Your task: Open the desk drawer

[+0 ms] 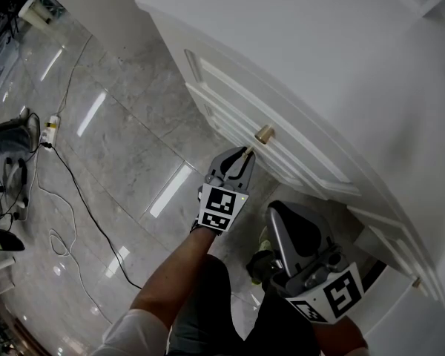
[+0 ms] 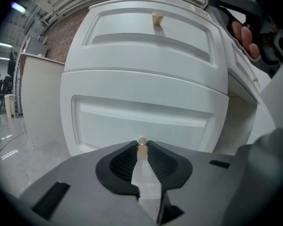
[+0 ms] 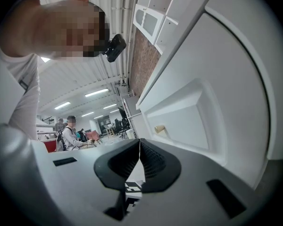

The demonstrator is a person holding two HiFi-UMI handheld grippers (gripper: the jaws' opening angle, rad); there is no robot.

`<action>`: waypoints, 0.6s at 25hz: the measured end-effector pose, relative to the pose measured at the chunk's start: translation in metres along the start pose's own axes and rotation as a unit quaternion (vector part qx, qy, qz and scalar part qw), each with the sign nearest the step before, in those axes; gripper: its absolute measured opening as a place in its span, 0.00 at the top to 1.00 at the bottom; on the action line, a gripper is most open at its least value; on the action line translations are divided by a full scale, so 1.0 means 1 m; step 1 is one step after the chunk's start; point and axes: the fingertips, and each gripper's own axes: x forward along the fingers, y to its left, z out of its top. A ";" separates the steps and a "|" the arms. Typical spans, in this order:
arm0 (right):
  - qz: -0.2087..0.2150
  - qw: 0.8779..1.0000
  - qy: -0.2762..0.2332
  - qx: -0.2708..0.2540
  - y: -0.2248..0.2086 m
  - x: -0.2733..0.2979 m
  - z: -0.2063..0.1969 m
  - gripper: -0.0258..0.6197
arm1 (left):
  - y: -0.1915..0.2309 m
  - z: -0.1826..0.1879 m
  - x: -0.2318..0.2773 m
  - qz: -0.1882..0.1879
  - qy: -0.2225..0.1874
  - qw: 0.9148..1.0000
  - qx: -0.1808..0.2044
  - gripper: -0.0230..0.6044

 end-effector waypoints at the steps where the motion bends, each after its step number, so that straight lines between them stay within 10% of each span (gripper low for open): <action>1: 0.000 1.000 0.003 0.001 0.002 -0.001 0.001 0.93 | 0.000 -0.001 -0.003 0.002 0.003 1.000 -0.002 0.84; 15: -0.011 0.999 0.044 0.027 0.052 -0.016 0.005 0.93 | 0.004 -0.037 -0.082 0.021 0.054 0.998 -0.021 0.84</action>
